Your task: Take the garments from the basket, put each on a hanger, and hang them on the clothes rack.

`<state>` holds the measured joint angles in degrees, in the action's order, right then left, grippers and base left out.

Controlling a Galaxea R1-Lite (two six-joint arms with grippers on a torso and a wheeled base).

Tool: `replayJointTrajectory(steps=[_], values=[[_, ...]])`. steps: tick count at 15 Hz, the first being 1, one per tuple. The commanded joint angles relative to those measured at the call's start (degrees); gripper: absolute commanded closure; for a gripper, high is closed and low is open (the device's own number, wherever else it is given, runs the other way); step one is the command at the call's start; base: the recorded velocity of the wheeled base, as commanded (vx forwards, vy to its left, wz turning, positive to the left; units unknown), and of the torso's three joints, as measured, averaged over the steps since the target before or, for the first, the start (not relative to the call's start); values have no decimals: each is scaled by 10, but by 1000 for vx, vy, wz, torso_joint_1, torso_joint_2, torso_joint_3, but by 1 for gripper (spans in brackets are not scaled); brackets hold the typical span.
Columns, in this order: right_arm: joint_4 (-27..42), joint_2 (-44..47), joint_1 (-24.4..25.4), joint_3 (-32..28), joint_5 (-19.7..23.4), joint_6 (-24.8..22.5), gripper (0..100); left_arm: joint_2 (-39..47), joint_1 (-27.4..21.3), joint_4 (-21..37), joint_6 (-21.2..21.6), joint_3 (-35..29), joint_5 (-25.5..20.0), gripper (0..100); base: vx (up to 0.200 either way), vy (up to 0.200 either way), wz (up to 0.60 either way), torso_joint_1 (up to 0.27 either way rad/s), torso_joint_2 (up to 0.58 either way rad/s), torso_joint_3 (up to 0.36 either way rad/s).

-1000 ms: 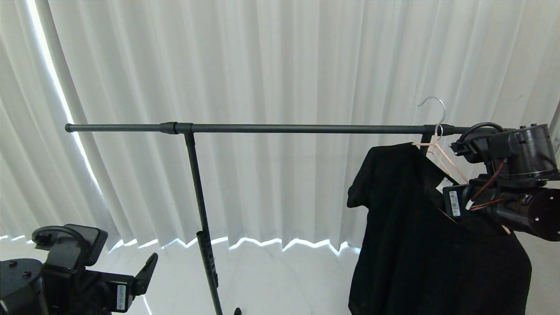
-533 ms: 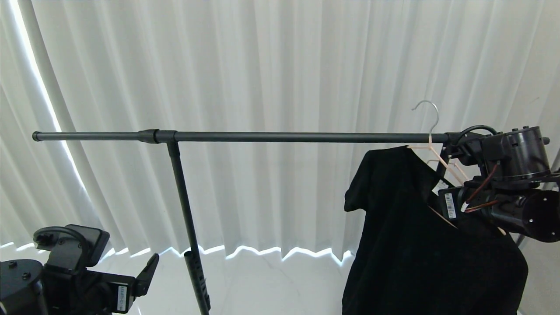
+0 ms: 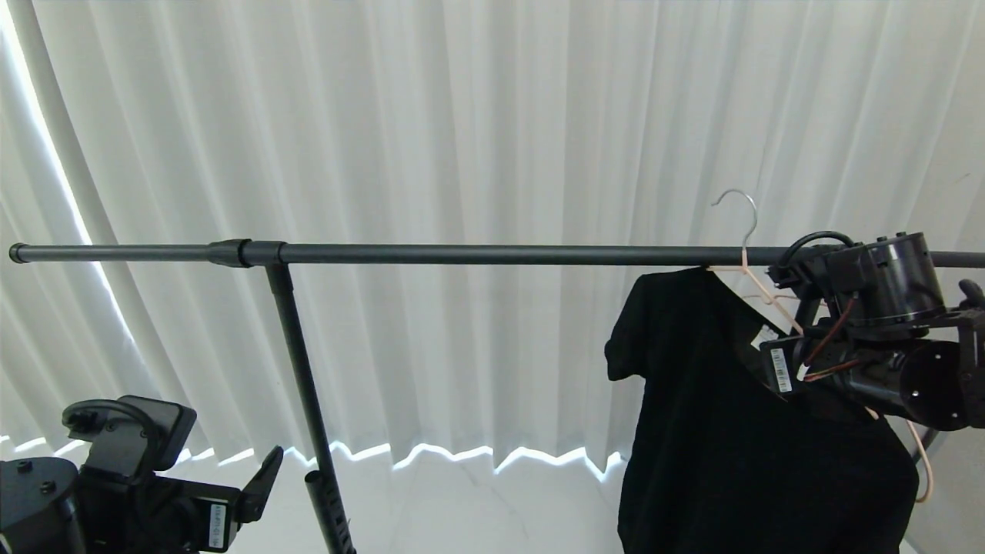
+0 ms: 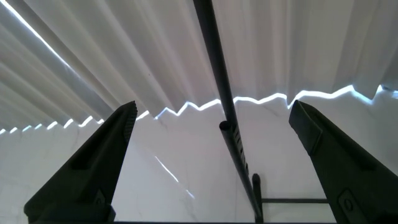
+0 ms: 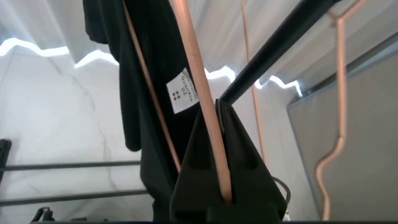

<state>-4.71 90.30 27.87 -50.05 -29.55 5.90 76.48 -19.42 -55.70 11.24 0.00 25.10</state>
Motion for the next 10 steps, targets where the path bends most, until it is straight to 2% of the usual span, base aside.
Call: replayJointTrajectory(steps=[1,6,10], values=[[-1,26,0,-1,1,3,100,3,0,1,0,0,0,0,0,0,0,0,0,0],[-1,73,-1,-2,3,37,100,4,0,2,16,0,0,0,0,0,0,0,0,0],[-1,84,-1,-9,10,42,100,15,0,3,16,0,-1,0,0,0,0,0,0,0]])
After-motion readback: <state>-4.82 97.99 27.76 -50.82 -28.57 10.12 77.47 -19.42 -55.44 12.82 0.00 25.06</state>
